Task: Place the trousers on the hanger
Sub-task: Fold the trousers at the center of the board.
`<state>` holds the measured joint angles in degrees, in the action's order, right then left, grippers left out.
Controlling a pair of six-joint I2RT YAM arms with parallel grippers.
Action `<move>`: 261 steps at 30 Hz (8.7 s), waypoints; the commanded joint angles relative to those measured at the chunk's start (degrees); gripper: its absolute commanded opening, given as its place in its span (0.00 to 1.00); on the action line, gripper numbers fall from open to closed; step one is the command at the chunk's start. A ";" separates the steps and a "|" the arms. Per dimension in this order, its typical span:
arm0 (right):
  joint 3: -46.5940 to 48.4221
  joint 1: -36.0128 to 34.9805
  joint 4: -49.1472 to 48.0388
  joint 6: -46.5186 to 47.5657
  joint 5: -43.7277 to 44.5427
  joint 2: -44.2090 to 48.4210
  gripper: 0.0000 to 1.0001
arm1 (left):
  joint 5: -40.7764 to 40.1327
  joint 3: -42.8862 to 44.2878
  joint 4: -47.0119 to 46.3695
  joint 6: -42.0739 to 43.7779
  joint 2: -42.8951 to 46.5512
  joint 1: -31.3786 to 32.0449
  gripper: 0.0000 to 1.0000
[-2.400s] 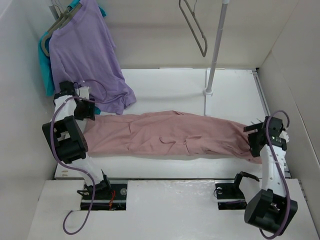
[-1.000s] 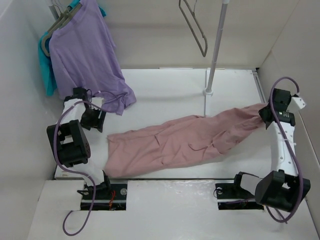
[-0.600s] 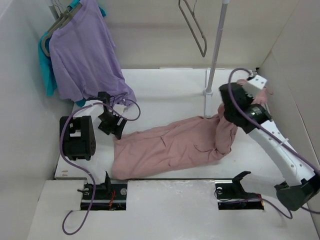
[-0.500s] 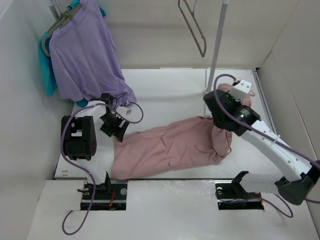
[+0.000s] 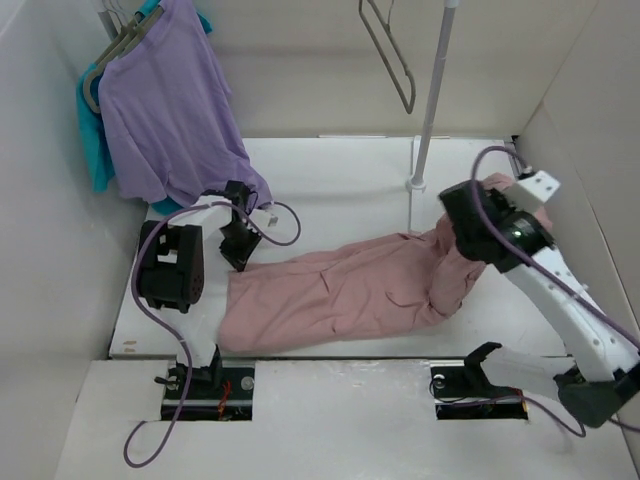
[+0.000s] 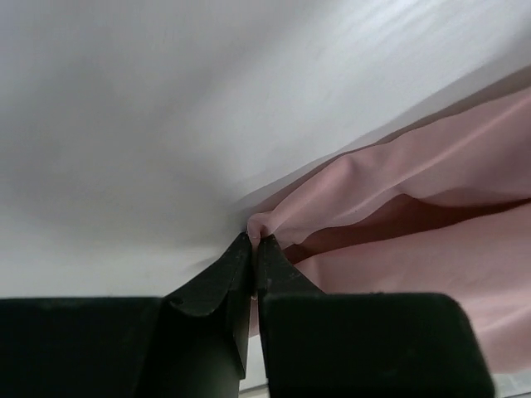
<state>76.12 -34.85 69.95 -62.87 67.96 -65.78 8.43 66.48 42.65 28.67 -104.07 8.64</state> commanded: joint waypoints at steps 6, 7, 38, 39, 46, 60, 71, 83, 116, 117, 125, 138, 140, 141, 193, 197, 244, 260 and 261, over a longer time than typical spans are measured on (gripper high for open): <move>9.29 26.13 -33.39 45.61 -9.50 8.93 0.00 | 8.19 11.38 -5.13 -1.07 -7.98 4.19 0.00; 11.40 27.02 -33.39 47.12 -10.39 7.87 0.00 | 7.66 12.52 -4.34 -1.07 -9.12 4.19 0.00; 24.61 -44.51 -23.45 28.51 -0.63 -54.27 0.00 | 10.65 14.38 -1.87 -1.07 -10.63 0.50 0.00; 24.00 -45.30 -24.33 29.12 -2.38 -54.98 0.00 | 10.65 14.99 -1.87 -1.07 -11.23 0.50 0.01; 22.50 -47.15 -34.79 38.60 -20.29 -56.21 0.51 | 11.17 18.24 -1.35 -2.21 -11.77 -0.03 0.27; 30.67 -52.07 -36.47 62.07 -36.21 -56.21 0.88 | 10.99 21.86 -8.90 -5.55 -0.44 -9.60 0.67; 27.76 -52.07 -39.72 67.18 -49.59 -50.51 0.89 | 30.93 20.17 -6.20 0.32 9.05 -15.68 0.83; 4.85 -49.09 -47.54 49.81 -49.52 -25.65 0.89 | 34.62 19.56 2.95 6.67 21.10 -9.26 0.85; -18.99 17.54 -53.25 31.41 -74.19 -30.20 0.79 | -15.46 2.60 -8.29 -9.33 4.49 29.86 0.52; -20.99 18.15 -55.69 31.41 -75.16 -29.59 0.72 | -14.94 2.60 -7.59 -9.85 4.49 29.24 0.32; -29.35 22.81 -60.20 25.61 -78.16 -22.74 0.01 | -11.16 4.36 -6.53 -8.80 9.93 23.88 0.00; -30.77 23.95 -58.88 20.77 -72.54 -20.69 0.00 | 9.23 23.79 1.45 -6.08 19.61 13.86 0.00; -30.24 23.95 -58.36 20.77 -71.75 -21.23 0.00 | 9.24 23.18 6.37 -6.08 19.61 10.98 0.00; -29.72 23.95 -58.35 20.77 -71.74 -21.23 0.00 | 9.94 20.65 7.61 -5.03 19.61 9.74 0.00; -11.34 -16.34 -32.38 42.10 -40.58 -12.00 0.77 | 17.41 -7.07 7.36 5.35 15.57 -11.11 0.61; -10.22 -24.89 -37.25 51.00 -52.31 -16.91 0.61 | 17.94 -5.75 7.88 5.35 15.57 -10.58 0.48; 3.25 -32.03 -29.88 50.75 -32.46 -35.40 0.00 | 12.94 13.33 22.39 10.09 19.24 -9.97 0.00; -8.27 -33.70 -30.16 57.77 -60.14 -29.04 0.23 | 5.29 -9.96 22.39 20.47 24.54 2.08 0.59; -7.66 -33.70 -30.14 58.47 -60.75 -31.06 0.46 | 5.29 -10.75 22.39 21.07 24.53 2.08 0.65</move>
<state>67.42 -68.51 37.54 -7.29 13.43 -93.95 15.75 57.17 62.87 46.04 -81.12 10.55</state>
